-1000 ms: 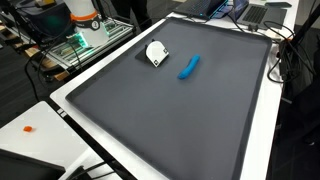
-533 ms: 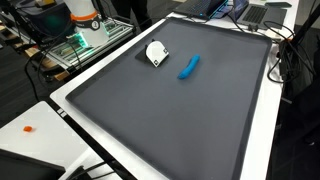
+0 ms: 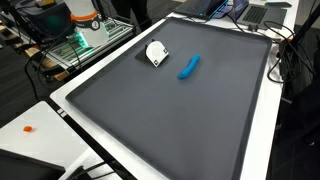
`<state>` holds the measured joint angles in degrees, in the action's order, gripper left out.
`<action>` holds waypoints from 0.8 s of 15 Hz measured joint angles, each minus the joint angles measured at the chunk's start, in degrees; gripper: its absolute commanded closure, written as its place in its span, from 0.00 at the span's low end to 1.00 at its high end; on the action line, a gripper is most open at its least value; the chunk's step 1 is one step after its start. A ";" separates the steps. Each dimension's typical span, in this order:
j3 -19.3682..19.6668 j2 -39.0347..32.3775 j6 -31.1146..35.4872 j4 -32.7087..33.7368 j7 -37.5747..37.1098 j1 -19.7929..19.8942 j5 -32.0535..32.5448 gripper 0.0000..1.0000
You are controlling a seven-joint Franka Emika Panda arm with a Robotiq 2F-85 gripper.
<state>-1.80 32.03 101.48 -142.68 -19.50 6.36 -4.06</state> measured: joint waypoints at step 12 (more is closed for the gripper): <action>-7.67 -3.72 26.70 -13.28 -29.56 -1.78 -9.26 0.00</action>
<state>-9.48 28.31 128.19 -155.96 -49.06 4.58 -13.32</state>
